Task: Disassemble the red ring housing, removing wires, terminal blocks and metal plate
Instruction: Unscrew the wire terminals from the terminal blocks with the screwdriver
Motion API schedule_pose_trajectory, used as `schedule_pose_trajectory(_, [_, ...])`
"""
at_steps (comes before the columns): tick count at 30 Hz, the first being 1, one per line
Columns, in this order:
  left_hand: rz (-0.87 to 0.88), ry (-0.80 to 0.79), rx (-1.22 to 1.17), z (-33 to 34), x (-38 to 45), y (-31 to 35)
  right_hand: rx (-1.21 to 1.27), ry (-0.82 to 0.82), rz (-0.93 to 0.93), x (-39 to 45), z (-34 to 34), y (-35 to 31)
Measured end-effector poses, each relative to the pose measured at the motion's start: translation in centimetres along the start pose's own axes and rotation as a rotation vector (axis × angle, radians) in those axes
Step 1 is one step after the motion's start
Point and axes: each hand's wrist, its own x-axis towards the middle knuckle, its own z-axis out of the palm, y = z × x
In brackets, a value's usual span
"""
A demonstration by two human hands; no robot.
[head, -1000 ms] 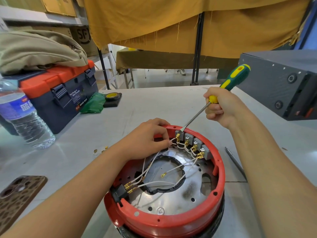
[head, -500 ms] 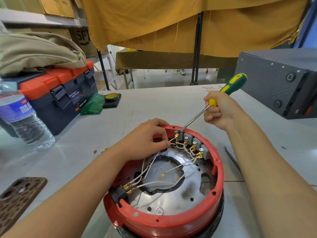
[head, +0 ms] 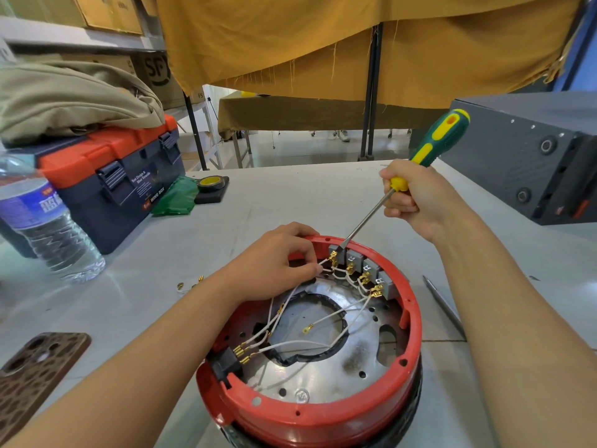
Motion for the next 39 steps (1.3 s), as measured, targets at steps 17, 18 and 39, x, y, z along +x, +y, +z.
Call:
schedule_pose_trajectory(17, [0.015,0.019,-0.008,0.1,0.0,-0.3,0.029,-0.103,0.016,0.5,1.2,2.0])
schedule_pose_trajectory(18, [0.014,0.021,-0.010,0.2,0.0,-0.2,0.029,-0.092,0.009,0.5,0.9,1.7])
schedule_pose_trajectory(39, [-0.085,0.211,-0.337,-0.6,0.2,-0.3,0.013,0.117,-0.207,-4.2,1.2,0.6])
